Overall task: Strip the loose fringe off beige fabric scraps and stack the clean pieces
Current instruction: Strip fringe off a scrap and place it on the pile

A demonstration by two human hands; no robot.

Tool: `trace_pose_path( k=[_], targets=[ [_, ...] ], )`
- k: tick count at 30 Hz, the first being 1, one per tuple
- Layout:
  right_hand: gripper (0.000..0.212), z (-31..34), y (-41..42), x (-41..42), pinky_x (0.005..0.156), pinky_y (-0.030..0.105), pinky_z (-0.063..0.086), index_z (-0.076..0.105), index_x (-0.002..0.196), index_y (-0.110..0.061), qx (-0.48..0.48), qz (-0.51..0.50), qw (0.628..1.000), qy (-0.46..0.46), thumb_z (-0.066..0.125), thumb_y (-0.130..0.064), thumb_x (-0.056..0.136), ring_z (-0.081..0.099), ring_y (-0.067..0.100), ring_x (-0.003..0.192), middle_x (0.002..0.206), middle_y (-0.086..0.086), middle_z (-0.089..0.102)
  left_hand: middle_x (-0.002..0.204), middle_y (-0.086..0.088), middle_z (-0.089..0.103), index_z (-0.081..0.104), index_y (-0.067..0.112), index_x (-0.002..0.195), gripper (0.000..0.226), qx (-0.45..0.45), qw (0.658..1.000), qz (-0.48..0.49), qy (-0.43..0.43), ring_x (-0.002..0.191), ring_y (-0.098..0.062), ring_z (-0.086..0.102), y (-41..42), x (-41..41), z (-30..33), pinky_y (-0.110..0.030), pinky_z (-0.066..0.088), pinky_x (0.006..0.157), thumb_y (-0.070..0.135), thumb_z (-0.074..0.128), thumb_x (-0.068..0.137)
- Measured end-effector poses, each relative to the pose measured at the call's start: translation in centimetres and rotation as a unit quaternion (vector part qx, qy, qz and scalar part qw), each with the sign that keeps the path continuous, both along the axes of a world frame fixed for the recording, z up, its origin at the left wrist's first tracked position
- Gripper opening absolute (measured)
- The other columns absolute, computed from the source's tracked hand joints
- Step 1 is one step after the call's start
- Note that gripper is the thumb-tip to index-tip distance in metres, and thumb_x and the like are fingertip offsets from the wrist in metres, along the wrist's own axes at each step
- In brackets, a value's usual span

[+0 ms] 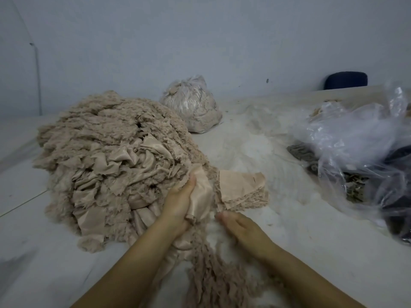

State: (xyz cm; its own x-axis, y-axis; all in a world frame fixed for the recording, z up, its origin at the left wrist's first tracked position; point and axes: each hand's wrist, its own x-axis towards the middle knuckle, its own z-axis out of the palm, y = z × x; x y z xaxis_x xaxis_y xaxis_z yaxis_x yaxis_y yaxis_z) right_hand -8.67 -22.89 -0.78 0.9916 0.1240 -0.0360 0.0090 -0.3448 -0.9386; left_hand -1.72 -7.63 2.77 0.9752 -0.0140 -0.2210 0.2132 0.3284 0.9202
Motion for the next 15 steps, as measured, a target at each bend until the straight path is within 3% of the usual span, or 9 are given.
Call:
trace_pose_path(
  k=[2, 4, 5, 9, 12, 15],
  targets=[
    [0.055, 0.7, 1.0, 0.1, 0.094, 0.041, 0.051, 0.063, 0.114, -0.004, 0.193, -0.008, 0.98, 0.056, 0.048, -0.051, 0.091, 0.065, 0.026, 0.104, 0.109, 0.014, 0.069, 0.087, -0.016, 0.073, 0.073, 0.006, 0.084, 0.029, -0.034, 0.998, -0.047, 0.002, 0.077, -0.026, 0.071, -1.0, -0.7, -0.2, -0.035, 0.057, 0.069, 0.033, 0.063, 0.083],
    [0.041, 1.0, 1.4, 0.5, 0.087, 0.043, 0.054, 0.064, 0.112, 0.0, 0.357, -0.054, 0.929, 0.083, 0.061, -0.035, 0.089, 0.068, 0.032, 0.095, 0.105, 0.019, 0.071, 0.091, -0.018, 0.073, 0.073, 0.004, 0.09, 0.025, -0.046, 0.996, -0.072, -0.019, 0.082, -0.027, 0.071, -1.8, -1.2, -0.5, -0.032, 0.058, 0.066, 0.026, 0.063, 0.085],
    [0.038, 1.0, 1.3, 0.8, 0.079, 0.042, 0.056, 0.063, 0.107, 0.002, 0.37, -0.094, 0.921, 0.072, 0.065, -0.03, 0.085, 0.069, 0.033, 0.084, 0.097, 0.021, 0.071, 0.092, -0.017, 0.073, 0.071, 0.003, 0.096, 0.023, -0.03, 0.997, -0.063, -0.036, 0.082, -0.027, 0.071, -2.0, -1.2, -0.7, -0.031, 0.057, 0.066, 0.022, 0.063, 0.086],
    [0.022, 0.8, 0.5, 1.7, 0.041, 0.028, 0.046, 0.058, 0.081, -0.004, 0.279, -0.206, 0.938, -0.022, 0.068, -0.023, 0.086, 0.055, 0.019, 0.043, 0.056, 0.01, 0.062, 0.087, -0.013, 0.07, 0.066, 0.006, 0.092, 0.014, 0.123, 0.989, 0.025, -0.082, 0.075, -0.022, 0.066, -2.2, 0.3, -1.6, -0.036, 0.055, 0.069, 0.018, 0.059, 0.092],
    [0.034, 1.7, -1.5, 3.6, 0.048, 0.029, 0.035, 0.054, 0.057, -0.016, 0.171, -0.267, 0.943, -0.104, 0.074, -0.027, 0.082, 0.043, 0.015, 0.047, 0.049, -0.001, 0.048, 0.077, -0.001, 0.067, 0.067, 0.012, 0.09, 0.016, 0.213, 0.967, 0.045, -0.135, 0.067, -0.012, 0.061, -3.2, 1.8, -1.5, -0.023, 0.049, 0.057, 0.022, 0.055, 0.095],
    [0.033, 3.1, -3.9, 6.6, 0.057, 0.028, 0.037, 0.063, 0.063, -0.009, 0.069, -0.31, 0.938, -0.139, 0.076, -0.035, 0.078, 0.048, 0.012, 0.059, 0.058, -0.002, 0.053, 0.077, -0.004, 0.064, 0.065, 0.01, 0.085, 0.019, 0.261, 0.949, 0.034, -0.174, 0.07, -0.017, 0.058, -4.7, 3.5, -0.7, -0.029, 0.045, 0.063, 0.022, 0.054, 0.095]
  ],
)
